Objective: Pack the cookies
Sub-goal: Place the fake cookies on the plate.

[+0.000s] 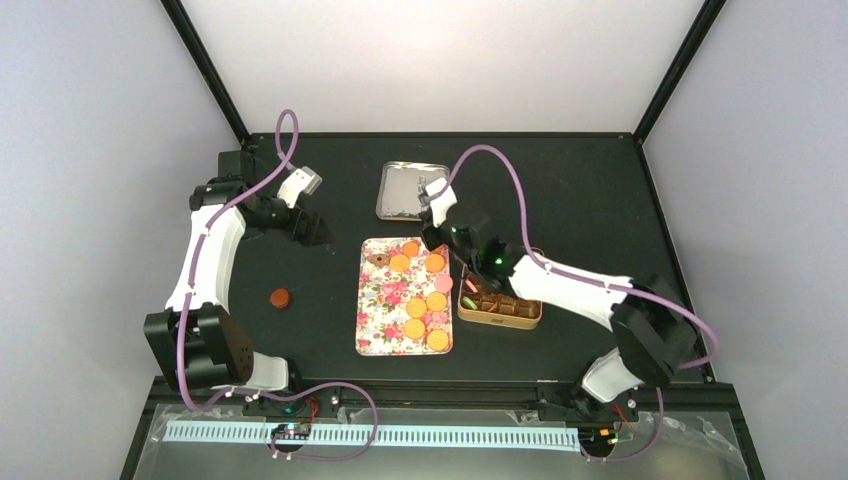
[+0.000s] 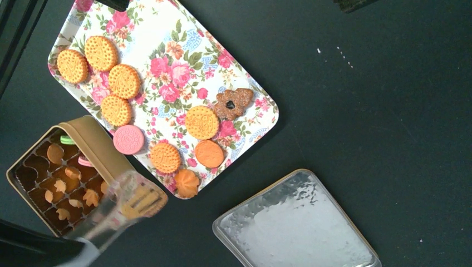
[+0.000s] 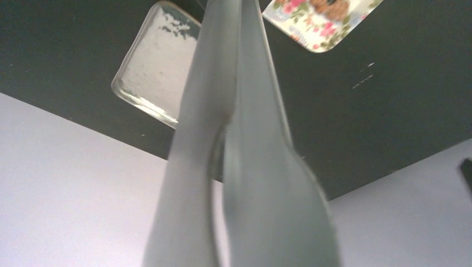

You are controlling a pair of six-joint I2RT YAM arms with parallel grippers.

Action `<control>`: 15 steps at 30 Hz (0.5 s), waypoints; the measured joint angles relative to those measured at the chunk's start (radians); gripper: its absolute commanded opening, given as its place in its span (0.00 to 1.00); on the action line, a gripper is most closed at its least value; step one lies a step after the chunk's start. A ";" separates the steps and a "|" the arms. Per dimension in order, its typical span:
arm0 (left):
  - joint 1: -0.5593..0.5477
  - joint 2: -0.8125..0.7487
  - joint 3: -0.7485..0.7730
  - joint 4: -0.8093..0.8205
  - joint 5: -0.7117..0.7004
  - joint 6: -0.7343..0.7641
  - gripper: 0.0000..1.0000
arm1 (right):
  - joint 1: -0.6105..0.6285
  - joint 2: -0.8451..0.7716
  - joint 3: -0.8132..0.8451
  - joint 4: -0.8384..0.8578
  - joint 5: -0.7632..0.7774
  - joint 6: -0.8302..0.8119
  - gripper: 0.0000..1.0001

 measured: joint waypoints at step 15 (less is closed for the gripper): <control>0.003 0.000 0.000 0.000 -0.009 0.001 0.99 | -0.087 0.202 0.133 0.029 -0.009 -0.029 0.26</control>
